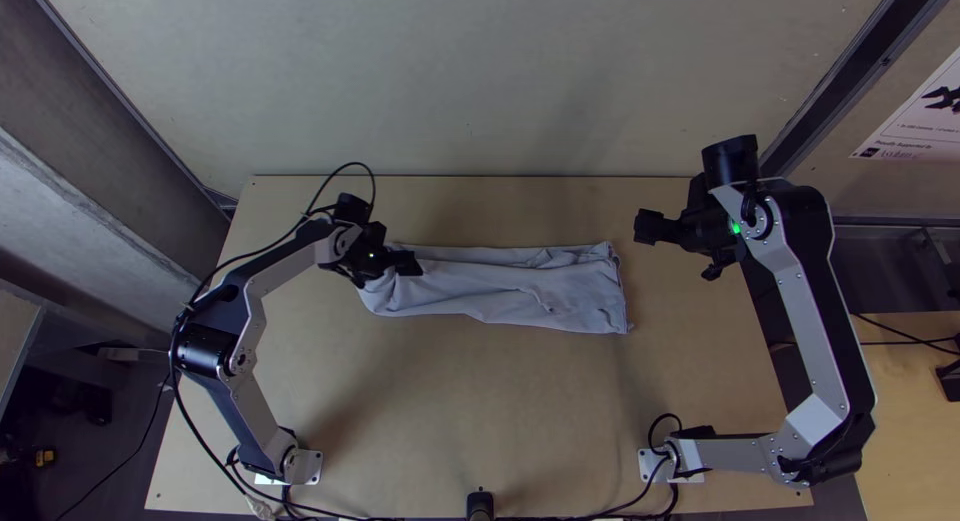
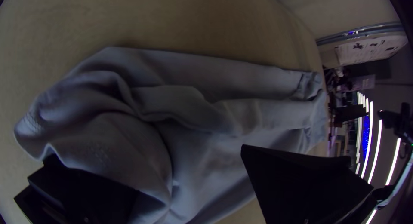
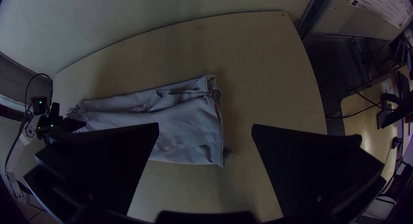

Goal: Fold the t-shirt

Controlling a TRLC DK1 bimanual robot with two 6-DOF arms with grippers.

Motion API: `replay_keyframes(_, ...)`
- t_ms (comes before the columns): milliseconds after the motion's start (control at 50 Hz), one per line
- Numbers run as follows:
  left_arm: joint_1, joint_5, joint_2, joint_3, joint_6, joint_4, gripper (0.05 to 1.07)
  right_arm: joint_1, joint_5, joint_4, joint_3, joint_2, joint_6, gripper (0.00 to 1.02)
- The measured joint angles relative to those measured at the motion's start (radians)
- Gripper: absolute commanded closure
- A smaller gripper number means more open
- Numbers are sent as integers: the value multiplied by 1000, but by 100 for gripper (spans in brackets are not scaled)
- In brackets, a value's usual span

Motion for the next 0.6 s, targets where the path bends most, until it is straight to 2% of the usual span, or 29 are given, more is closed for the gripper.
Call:
replay_keyframes(40, -18, -28, 2, 6, -6, 3, 34, 0, 0, 2, 0, 0, 1, 3)
replay_keyframes(140, -51, -90, 6, 15, -18, 8, 98, 0, 0, 10, 0, 0, 4, 3)
replay_keyframes(160, -54, -101, 8, 16, -18, 11, 103, 0, 0, 12, -2, 0, 4, 3)
replay_keyframes(440, -34, -171, 19, 23, -32, -9, 105, -1, 0, 25, -18, -5, 7, 3)
replay_keyframes(600, 53, -163, 10, 26, 15, -76, 105, -1, 0, 33, -26, -8, 7, 3)
